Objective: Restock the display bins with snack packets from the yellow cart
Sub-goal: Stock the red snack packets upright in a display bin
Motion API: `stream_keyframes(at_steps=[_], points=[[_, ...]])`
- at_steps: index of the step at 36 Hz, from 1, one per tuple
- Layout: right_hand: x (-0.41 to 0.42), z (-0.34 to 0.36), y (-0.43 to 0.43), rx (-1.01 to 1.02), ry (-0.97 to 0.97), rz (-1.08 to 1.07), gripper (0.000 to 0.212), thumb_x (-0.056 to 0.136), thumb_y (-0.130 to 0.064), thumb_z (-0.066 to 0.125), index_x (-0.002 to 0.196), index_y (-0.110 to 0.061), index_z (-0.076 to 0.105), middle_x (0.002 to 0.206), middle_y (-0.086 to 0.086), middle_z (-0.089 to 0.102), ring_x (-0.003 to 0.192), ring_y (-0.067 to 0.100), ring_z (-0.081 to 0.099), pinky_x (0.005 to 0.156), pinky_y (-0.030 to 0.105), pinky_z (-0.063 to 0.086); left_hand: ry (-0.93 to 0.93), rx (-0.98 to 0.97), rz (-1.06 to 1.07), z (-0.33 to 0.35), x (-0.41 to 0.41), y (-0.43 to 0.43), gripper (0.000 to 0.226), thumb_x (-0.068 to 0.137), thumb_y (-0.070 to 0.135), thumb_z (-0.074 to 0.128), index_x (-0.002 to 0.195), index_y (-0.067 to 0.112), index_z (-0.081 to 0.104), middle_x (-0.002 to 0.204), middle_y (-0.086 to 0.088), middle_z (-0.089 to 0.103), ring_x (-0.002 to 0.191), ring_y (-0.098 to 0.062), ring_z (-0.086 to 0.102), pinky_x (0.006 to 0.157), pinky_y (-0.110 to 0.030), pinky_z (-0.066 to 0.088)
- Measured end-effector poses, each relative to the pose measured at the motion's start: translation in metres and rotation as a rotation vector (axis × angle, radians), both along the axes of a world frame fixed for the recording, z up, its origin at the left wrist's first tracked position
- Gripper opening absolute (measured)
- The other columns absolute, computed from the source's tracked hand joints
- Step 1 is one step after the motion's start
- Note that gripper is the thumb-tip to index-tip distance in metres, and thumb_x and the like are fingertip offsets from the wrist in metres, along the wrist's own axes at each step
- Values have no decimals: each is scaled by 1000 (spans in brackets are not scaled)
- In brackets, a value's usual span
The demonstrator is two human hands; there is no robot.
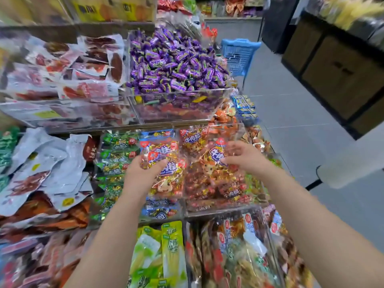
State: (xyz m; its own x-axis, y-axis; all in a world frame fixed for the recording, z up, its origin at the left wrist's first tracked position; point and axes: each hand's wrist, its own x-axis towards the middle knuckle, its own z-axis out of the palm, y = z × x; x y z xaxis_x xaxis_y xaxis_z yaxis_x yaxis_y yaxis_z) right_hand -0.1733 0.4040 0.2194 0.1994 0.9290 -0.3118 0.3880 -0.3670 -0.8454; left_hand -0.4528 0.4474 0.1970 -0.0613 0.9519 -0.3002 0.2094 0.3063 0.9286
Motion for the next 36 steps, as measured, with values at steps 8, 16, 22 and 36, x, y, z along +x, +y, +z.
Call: stream_keyframes(at_steps=[8, 16, 22, 36], points=[[-18, -7, 94, 107, -637, 501, 45, 82, -15, 69, 125, -23, 60, 113, -4, 64, 105, 15, 58, 81, 13, 40, -123, 18, 189, 12, -11, 18, 99, 48, 62, 82, 133, 22, 50, 124, -2, 61, 105, -26, 62, 81, -51, 56], [-37, -45, 129, 368, -1069, 521, 51, 83, -34, 66, 132, -26, 52, 126, 2, 55, 120, 25, 43, 97, 36, 34, -106, -6, 163, 8, -15, 28, 95, 57, 55, 83, 138, 23, 45, 125, 6, 57, 106, -20, 60, 93, -43, 48], [-22, -70, 106, 328, -907, 105, 82, 78, -58, 64, 143, -20, 32, 136, 16, 35, 128, 34, 29, 109, 45, 25, -145, -48, 117, 4, -12, 29, 78, 58, 50, 82, 124, 21, 53, 113, 2, 66, 95, -18, 69, 79, -42, 58], [-30, -98, 88, 64, -317, -104, 57, 86, -31, 66, 135, -15, 41, 78, -10, 55, 69, 0, 50, 60, 23, 40, -132, -43, 32, 14, 2, 27, 90, 49, 63, 82, 127, 27, 55, 110, 11, 67, 102, -18, 65, 91, -49, 52]])
